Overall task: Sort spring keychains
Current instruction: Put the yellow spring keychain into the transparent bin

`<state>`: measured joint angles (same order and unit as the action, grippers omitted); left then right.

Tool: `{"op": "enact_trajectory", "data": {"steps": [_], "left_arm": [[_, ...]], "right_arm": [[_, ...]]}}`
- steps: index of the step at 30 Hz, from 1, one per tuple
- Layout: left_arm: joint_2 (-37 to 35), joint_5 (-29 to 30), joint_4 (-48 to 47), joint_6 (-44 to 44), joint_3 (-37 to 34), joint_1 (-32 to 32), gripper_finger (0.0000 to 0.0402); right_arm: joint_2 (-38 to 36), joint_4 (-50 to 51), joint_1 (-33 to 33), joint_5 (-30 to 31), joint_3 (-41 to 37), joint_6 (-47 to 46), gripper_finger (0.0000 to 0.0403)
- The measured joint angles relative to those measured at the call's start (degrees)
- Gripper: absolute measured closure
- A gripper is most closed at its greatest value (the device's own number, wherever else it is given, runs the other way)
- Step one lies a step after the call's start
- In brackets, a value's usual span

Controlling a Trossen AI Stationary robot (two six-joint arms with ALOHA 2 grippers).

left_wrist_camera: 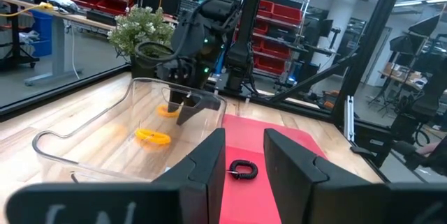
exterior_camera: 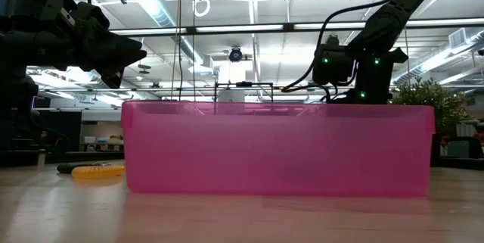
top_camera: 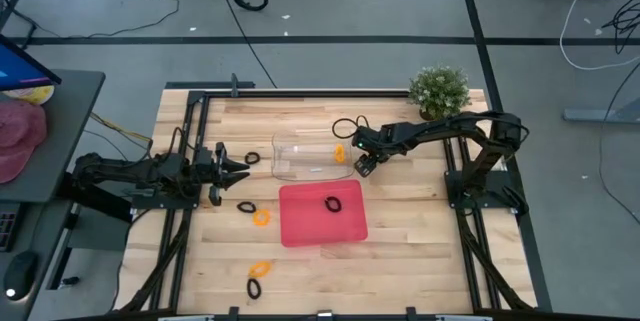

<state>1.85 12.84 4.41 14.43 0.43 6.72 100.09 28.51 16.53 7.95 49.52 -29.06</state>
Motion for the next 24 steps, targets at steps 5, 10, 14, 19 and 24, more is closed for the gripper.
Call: {"op": "enact_trajectory", "data": {"steps": [5, 10, 14, 19, 24], "left_arm": [[0.0, 0.0, 0.0, 0.0, 0.0, 0.0, 0.0298], [0.0, 0.0, 0.0, 0.0, 0.0, 0.0, 0.0298], [0.0, 0.0, 0.0, 0.0, 0.0, 0.0, 0.0298], [0.0, 0.0, 0.0, 0.0, 0.0, 0.0, 0.0298], [0.0, 0.0, 0.0, 0.0, 0.0, 0.0, 0.0298]], "right_arm": [[-0.2, 0.0, 0.9, -1.0, -0.1, -0.1, 0.0189], [-0.8, 0.7, 1.0, -2.4, -0.4, 1.1, 0.0258], [-0.9, 2.0, 1.3, -3.9, -0.3, 1.9, 0.0371], [-1.6, 2.9, 1.6, -3.6, -0.3, 3.2, 0.0376], [-5.6, 7.2, 1.7, -1.7, -1.0, 3.3, 0.0393]]}}
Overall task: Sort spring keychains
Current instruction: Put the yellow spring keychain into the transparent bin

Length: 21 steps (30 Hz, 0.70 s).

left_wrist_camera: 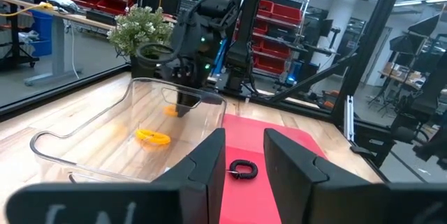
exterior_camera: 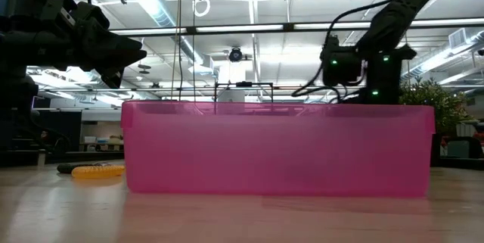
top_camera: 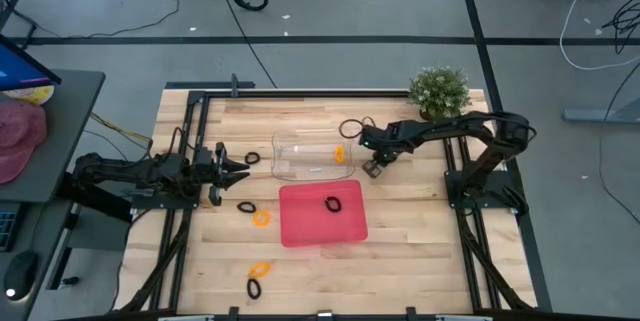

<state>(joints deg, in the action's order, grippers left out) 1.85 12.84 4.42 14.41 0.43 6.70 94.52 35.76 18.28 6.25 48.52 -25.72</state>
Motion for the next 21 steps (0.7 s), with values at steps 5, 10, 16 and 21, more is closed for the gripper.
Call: {"op": "enact_trajectory", "data": {"steps": [5, 10, 16, 21], "left_arm": [[0.0, 0.0, 0.0, 0.0, 0.0, 0.0, 0.0298], [0.0, 0.0, 0.0, 0.0, 0.0, 0.0, 0.0298], [0.0, 0.0, 0.0, 0.0, 0.0, 0.0, 0.0298], [0.0, 0.0, 0.0, 0.0, 0.0, 0.0, 0.0298]], "right_arm": [[-7.4, 0.4, -1.4, 10.6, 0.2, -1.0, 0.0391], [-12.9, -5.2, -6.8, 33.8, -0.3, -2.7, 0.0388], [-16.7, -56.7, -13.7, 30.1, -12.4, 19.8, 0.0389], [-16.2, -104.7, -10.8, -1.6, -24.2, 19.9, 0.0391]]}}
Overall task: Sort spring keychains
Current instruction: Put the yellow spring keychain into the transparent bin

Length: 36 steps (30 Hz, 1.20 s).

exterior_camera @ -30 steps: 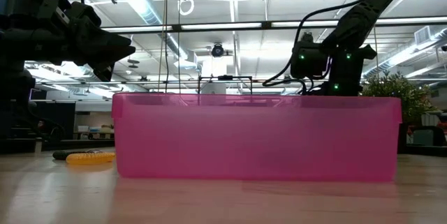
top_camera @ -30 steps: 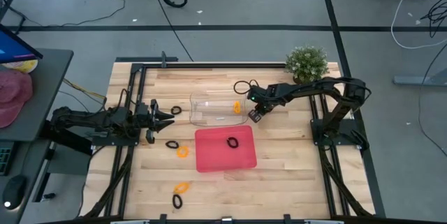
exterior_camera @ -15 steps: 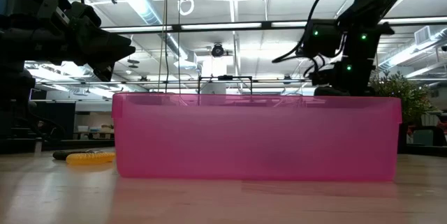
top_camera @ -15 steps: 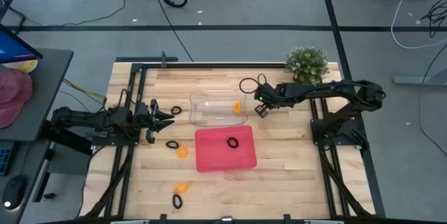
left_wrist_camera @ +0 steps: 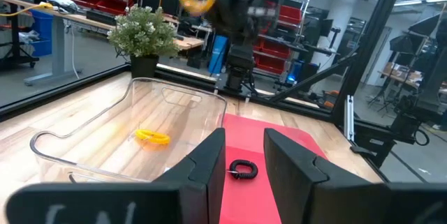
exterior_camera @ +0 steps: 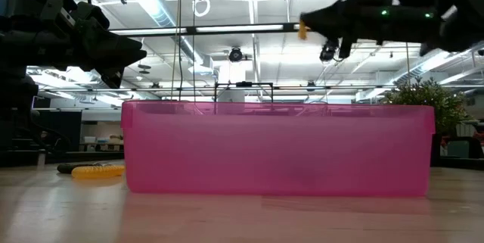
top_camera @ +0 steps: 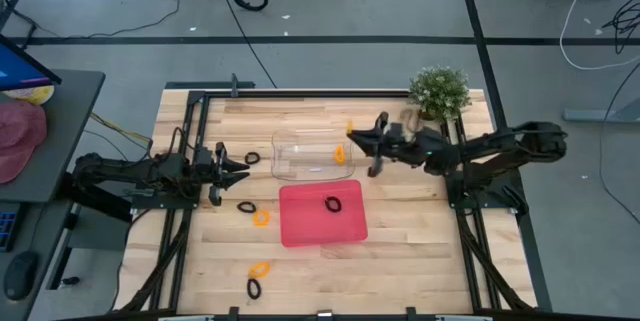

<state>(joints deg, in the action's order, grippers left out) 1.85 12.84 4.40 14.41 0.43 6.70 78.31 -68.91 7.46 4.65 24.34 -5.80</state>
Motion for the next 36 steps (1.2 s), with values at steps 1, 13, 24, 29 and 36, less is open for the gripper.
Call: {"op": "enact_trajectory", "data": {"steps": [1, 13, 24, 29, 36], "left_arm": [[0.0, 0.0, 0.0, 0.0, 0.0, 0.0, 0.0298], [0.0, 0.0, 0.0, 0.0, 0.0, 0.0, 0.0298], [0.0, 0.0, 0.0, 0.0, 0.0, 0.0, 0.0298], [0.0, 0.0, 0.0, 0.0, 0.0, 0.0, 0.0298], [0.0, 0.0, 0.0, 0.0, 0.0, 0.0, 0.0298]], "right_arm": [[-0.2, -2.1, 0.1, -1.0, -1.2, -0.4, 0.0391], [-0.2, 5.2, 0.4, -1.7, 0.3, 0.2, 0.0391], [-0.2, 5.2, 0.4, -1.7, 0.3, 0.1, 0.0392], [-0.2, 5.2, 0.4, -1.7, 0.3, -0.2, 0.0385], [-0.2, 5.2, 0.4, -2.4, 0.3, -1.0, 0.0363]]}}
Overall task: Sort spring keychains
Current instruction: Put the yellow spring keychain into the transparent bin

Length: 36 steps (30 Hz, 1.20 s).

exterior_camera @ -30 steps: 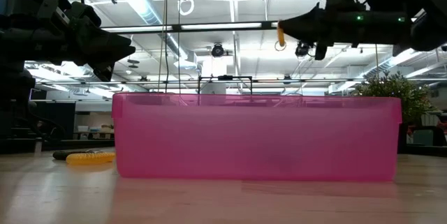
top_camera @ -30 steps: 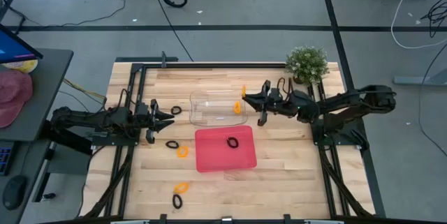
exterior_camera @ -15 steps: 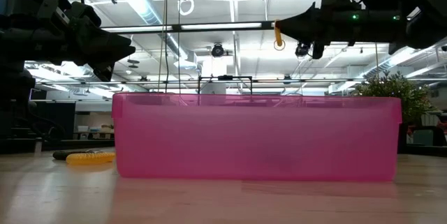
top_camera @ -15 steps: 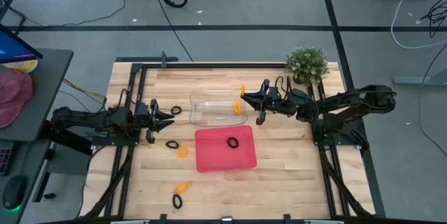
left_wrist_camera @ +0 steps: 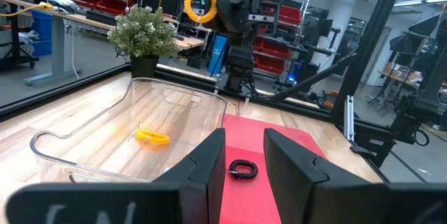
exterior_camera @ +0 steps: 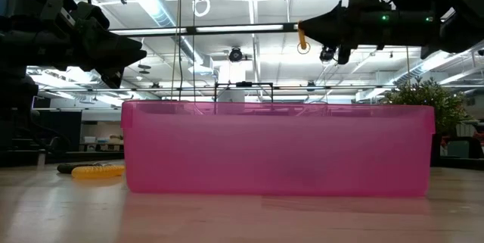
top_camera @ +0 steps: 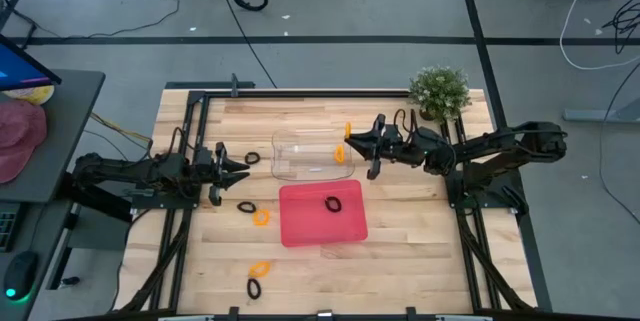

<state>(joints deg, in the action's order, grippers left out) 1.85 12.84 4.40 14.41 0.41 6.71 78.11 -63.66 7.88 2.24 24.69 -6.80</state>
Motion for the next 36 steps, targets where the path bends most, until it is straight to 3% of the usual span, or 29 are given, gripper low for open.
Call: {"op": "enact_trajectory", "data": {"steps": [27, 36], "left_arm": [[0.0, 0.0, 0.0, 0.0, 0.0, 0.0, 0.0298], [0.0, 0.0, 0.0, 0.0, 0.0, 0.0, 0.0298]], "right_arm": [[0.0, -0.1, 0.0, -0.2, 0.0, -2.3, 0.0223], [0.0, 4.1, 0.0, -0.2, 0.1, -3.1, 0.0187]]}}
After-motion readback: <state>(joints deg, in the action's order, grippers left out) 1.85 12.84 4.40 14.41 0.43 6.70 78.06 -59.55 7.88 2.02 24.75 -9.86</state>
